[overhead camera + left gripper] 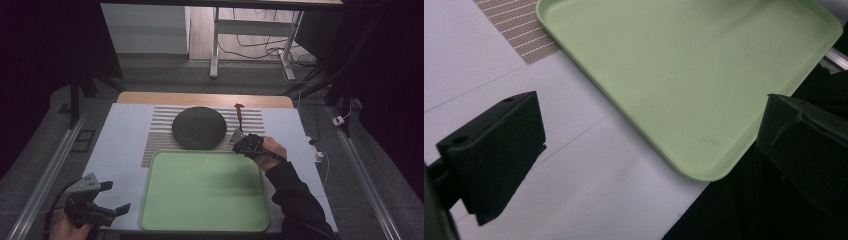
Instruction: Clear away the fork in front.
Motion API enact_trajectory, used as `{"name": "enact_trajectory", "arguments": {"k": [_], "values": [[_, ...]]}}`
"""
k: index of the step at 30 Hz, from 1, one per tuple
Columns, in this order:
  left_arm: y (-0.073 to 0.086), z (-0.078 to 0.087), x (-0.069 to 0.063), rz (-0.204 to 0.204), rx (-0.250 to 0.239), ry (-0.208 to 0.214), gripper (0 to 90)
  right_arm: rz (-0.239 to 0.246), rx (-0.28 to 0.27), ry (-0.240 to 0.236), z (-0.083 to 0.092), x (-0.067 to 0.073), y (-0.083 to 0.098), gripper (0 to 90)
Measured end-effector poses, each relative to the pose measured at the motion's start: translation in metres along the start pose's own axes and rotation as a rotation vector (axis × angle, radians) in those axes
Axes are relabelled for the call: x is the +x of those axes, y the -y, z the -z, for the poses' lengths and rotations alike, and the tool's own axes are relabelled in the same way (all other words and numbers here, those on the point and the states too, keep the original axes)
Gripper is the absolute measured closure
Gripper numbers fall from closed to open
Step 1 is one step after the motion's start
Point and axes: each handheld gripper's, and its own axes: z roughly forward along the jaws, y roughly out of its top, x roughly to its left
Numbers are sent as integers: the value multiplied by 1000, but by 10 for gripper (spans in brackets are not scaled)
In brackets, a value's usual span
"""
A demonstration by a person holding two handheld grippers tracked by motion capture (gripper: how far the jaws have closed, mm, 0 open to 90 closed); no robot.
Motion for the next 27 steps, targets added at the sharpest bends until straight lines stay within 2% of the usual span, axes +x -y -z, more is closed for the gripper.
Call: {"name": "enact_trajectory", "arguments": {"k": [6, 8, 11, 20, 21, 22, 23, 27], "values": [[-1, -2, 4, 7, -20, 15, 0, -72, -60, -44, 17, -3, 4, 900], [-2, -3, 4, 7, -25, 18, 0, -101, -88, -74, 26, -4, 7, 900], [-5, -4, 4, 5, -29, 24, 0, -125, -110, -93, 32, -4, 10, 900], [-11, -10, 4, -16, -34, 36, 0, -262, -225, -188, 59, -6, 24, 900], [-11, -10, 4, -18, -36, 37, 0, -291, -250, -210, 64, -6, 29, 900], [-12, -11, 4, -20, -38, 39, 0, -291, -250, -210, 64, -6, 29, 900], [-13, -12, 4, -18, -43, 41, 0, -320, -276, -234, 69, -6, 33, 900], [-17, -16, 5, -15, -50, 73, 0, -350, -300, -262, 76, -6, 38, 900]]}}
